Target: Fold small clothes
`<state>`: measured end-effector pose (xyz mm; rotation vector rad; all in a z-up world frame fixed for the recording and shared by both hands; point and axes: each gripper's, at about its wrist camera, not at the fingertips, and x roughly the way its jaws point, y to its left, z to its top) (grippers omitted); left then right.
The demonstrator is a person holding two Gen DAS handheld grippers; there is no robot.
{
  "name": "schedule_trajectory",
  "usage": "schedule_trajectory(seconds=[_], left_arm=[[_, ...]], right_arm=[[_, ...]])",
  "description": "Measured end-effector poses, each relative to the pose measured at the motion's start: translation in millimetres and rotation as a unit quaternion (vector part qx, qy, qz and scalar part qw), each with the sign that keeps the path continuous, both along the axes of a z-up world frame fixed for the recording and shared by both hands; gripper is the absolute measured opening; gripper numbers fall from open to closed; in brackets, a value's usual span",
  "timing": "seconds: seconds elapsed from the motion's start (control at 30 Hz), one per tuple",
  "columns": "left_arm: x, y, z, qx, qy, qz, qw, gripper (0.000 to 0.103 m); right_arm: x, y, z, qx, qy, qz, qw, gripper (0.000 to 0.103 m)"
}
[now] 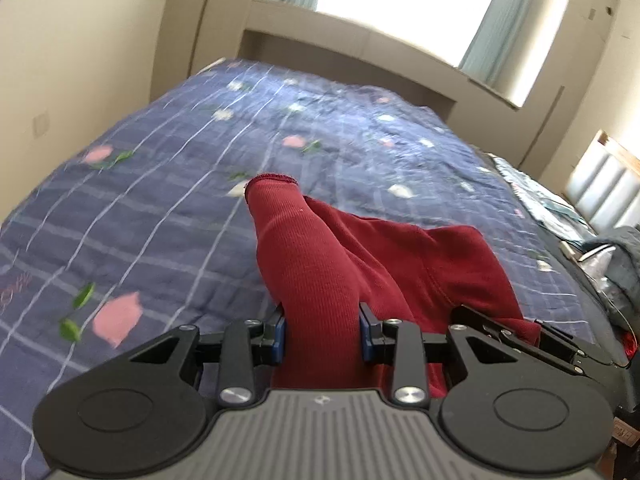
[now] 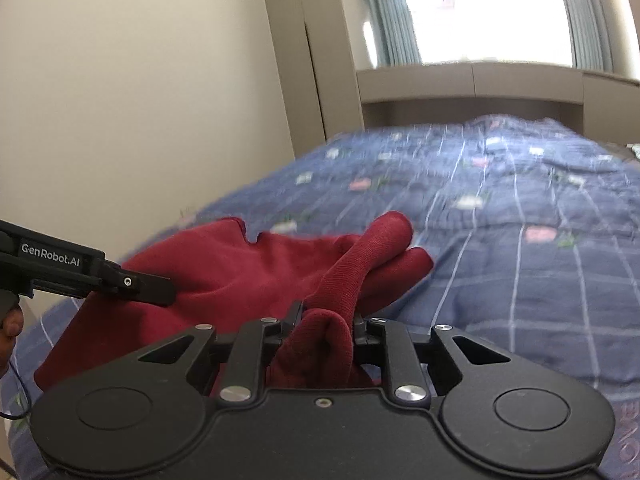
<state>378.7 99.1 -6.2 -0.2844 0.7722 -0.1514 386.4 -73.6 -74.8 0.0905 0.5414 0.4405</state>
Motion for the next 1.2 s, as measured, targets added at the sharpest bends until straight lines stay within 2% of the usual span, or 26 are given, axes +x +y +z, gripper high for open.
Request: schedule_trajectory(seconds=[0.1, 0.23, 0.3, 0.4, 0.43, 0.5, 0.57, 0.8, 1.0, 1.2], left_arm=[[2.1, 11.9, -20.5, -0.014, 0.017, 0.005, 0.9998, 0.037], [0.0, 17.3, -32.4, -0.022, 0.018, 0.008, 0.9996, 0.041], [0.2, 19.2, -35.1, -0.027, 0.023, 0.012, 0.9993, 0.046], [-2.5, 21.1, -34.8, -0.025, 0.035, 0.021, 0.9989, 0.056], [-4.2, 20.8, -33.0, -0.021, 0.036, 0.024, 0.9988, 0.059], [-8.4, 21.5, -27.3, -0.015, 0.031, 0.031, 0.9989, 0.075], [-15.1, 21.2, -18.7, -0.009, 0.020, 0.039, 0.9990, 0.083], [-45.2, 17.2, 17.5, 0.000, -0.021, 0.053, 0.9984, 0.100], [-81.1, 7.0, 50.2, 0.022, -0.057, 0.061, 0.9962, 0.102], [-132.1, -4.8, 75.1, 0.046, -0.101, 0.064, 0.9917, 0.102]], right_arm=[[-8.3, 4.4, -7.4, -0.020, 0.001, -0.001, 1.000, 0.024], [-9.5, 0.2, -7.3, -0.019, 0.008, -0.007, 1.000, 0.034], [-10.1, -1.5, -6.5, -0.020, 0.010, -0.011, 1.000, 0.038], [-15.6, -2.8, -1.7, -0.023, 0.008, -0.023, 0.999, 0.051], [-15.4, -4.4, 0.8, -0.023, 0.004, -0.026, 0.999, 0.059], [-24.2, -7.3, 9.8, -0.019, -0.009, -0.032, 0.999, 0.070], [-31.0, -10.1, 20.1, -0.017, -0.021, -0.035, 0.999, 0.076], [-66.0, -24.1, 65.9, 0.002, -0.070, -0.050, 0.996, 0.101], [-111.0, -34.1, 100.4, 0.024, -0.104, -0.057, 0.993, 0.102], [-163.2, -40.3, 119.9, 0.036, -0.126, -0.058, 0.990, 0.102]])
